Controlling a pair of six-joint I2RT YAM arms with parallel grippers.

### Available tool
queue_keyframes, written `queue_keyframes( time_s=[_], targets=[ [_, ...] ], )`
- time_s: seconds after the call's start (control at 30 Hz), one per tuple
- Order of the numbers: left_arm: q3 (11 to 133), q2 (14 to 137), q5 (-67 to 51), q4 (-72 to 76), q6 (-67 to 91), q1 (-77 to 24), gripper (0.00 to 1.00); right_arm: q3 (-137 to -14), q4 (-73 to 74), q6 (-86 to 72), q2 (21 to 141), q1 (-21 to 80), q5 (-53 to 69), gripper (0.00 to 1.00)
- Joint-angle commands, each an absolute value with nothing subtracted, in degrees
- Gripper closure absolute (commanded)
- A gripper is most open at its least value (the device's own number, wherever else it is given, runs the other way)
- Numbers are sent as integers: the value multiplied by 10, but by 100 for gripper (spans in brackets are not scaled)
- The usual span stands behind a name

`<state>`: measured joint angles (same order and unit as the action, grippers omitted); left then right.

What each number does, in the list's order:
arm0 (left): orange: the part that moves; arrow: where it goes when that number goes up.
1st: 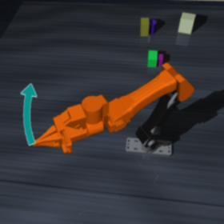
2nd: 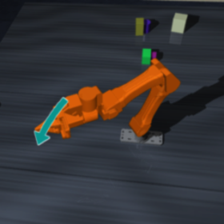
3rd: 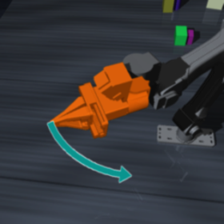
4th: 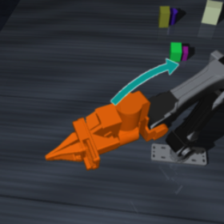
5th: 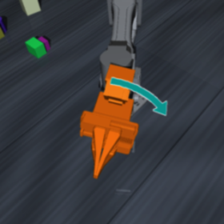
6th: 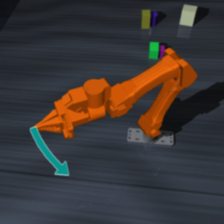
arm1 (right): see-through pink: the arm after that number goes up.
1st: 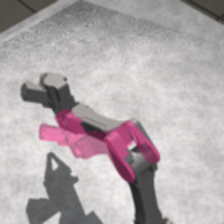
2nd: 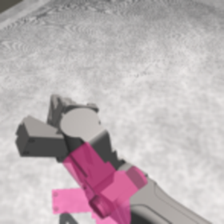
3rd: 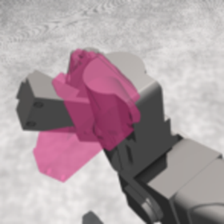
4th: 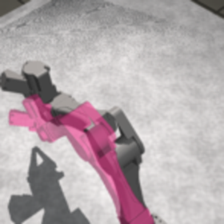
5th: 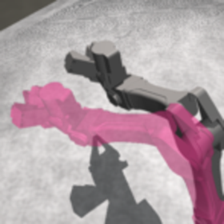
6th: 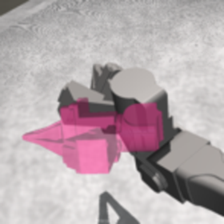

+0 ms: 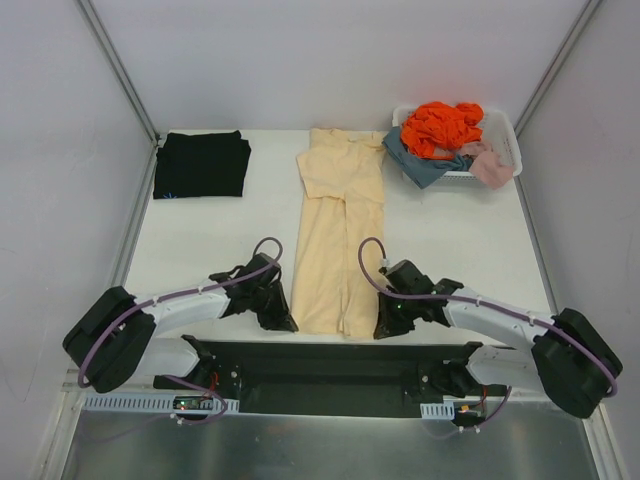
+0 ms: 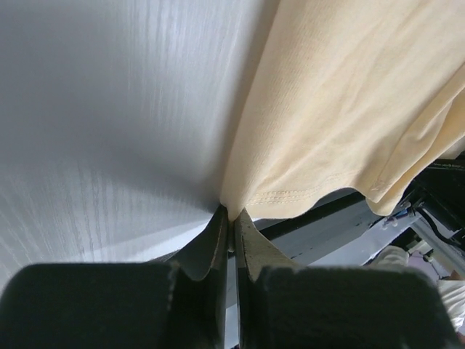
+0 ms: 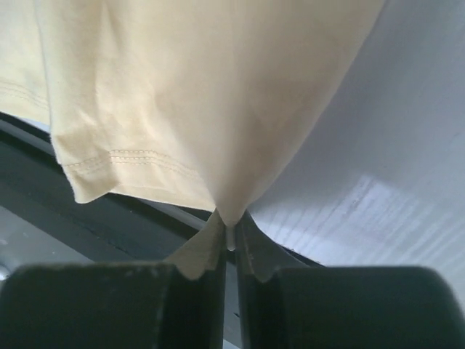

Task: Fold and stack the t-shirts
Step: Grab the bottom of the folded rectangular tshirt with both arms, then fold the folded rectangular tshirt in 1/3 of the way

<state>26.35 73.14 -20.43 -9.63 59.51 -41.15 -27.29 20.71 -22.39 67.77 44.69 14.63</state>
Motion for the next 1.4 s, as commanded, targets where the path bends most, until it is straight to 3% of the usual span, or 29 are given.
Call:
queue_keyframes(
  time_s=[0.0, 0.23, 0.5, 0.7, 0.97, 1.37],
  targets=[
    [222, 682, -195, -126, 625, -444, 100, -219, 169, -270, 623, 467, 218, 94],
    [228, 614, -212, -148, 632, -483, 100, -230, 185, -281, 542, 502, 225, 94],
    [320, 580, -143, -218, 586, -483, 100, -312, 245, -209, 548, 474, 194, 94],
    [422, 641, -89, -262, 513, -457, 100, -393, 258, -170, 589, 417, 157, 94],
    [547, 742, -98, -262, 450, -359, 100, -513, 277, -123, 668, 352, 125, 94],
    [713, 896, -89, -262, 398, -301, 100, -663, 320, -46, 820, 268, 120, 94]
  ],
)
